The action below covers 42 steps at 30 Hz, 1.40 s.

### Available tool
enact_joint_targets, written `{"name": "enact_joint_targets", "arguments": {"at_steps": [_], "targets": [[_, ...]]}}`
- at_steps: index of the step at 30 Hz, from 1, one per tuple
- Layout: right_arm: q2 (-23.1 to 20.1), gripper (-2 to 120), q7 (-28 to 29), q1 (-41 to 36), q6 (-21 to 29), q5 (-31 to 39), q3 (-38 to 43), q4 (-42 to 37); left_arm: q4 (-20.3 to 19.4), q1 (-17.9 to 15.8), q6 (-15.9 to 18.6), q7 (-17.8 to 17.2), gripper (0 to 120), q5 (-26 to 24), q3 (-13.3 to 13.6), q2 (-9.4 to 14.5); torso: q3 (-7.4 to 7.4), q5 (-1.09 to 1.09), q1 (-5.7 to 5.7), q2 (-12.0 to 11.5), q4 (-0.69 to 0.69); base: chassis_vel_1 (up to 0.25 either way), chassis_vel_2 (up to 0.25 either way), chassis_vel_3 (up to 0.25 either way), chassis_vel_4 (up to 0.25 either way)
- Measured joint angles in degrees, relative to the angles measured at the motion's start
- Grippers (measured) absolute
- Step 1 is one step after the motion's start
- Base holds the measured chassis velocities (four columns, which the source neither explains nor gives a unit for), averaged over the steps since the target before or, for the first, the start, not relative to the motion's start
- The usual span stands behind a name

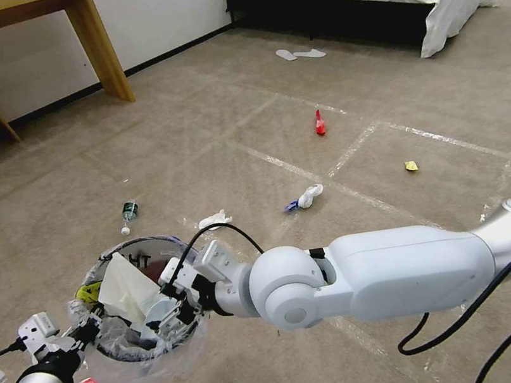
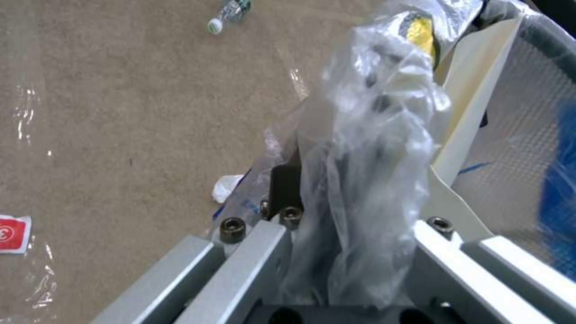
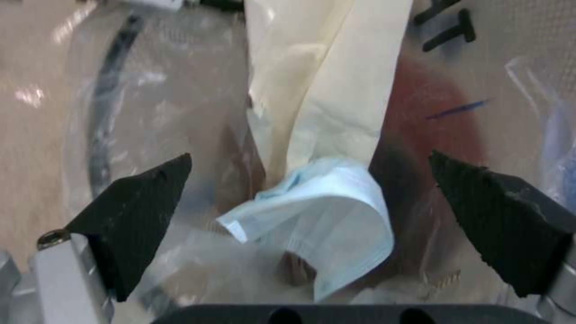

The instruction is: Pick up the trash bin and place the garbage on the floor into it.

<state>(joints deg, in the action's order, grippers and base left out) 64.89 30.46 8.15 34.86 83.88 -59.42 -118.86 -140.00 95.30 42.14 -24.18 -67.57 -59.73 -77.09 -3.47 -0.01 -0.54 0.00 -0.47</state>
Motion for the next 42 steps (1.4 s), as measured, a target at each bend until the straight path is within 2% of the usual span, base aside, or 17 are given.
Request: {"name": "enact_joint_targets", "arguments": {"at_steps": [11, 18, 25, 33, 42], "targets": [[4.1, 100, 5.4, 6.5, 5.6, 8.3, -0.8, -0.6, 0.7, -0.7, 0.0, 0.7, 1, 0.7, 0.4, -0.4, 0.0, 0.0, 0.0, 0.0, 0.0, 0.0, 0.0, 0.0, 0.0], [5.4, 100, 6.4, 7.5, 7.3, 9.0, -0.5, 0.2, 0.7, -0.7, 0.0, 0.7, 1, 0.8, 0.5, -0.6, 0.0, 0.01, 0.0, 0.0, 0.0, 0.0, 0.0, 0.0, 0.0], [3.3, 100, 7.0, 6.8, 6.7, 8.8, 2.2, -1.4, 1.1, -0.8, 0.0, 0.8, 1, 1.0, 0.3, -0.3, 0.0, 0.01, 0.0, 0.0, 0.0, 0.0, 0.0, 0.0, 0.0], [-0.5, 100, 7.3, 4.8, 4.4, 7.6, 10.6, -3.7, 1.3, -0.7, 0.0, 0.8, 1, 1.4, 0.4, -0.4, 0.0, 0.01, 0.0, 0.0, 0.0, 0.0, 0.0, 0.0, 0.0], [-2.8, 100, 6.3, 1.7, 0.9, 7.1, 20.1, -5.7, 1.3, -0.3, 0.0, 0.7, 1, 1.7, 0.2, -0.5, 0.0, 0.01, 0.0, 0.0, 0.0, 0.0, 0.0, 0.0, 0.0]]}}
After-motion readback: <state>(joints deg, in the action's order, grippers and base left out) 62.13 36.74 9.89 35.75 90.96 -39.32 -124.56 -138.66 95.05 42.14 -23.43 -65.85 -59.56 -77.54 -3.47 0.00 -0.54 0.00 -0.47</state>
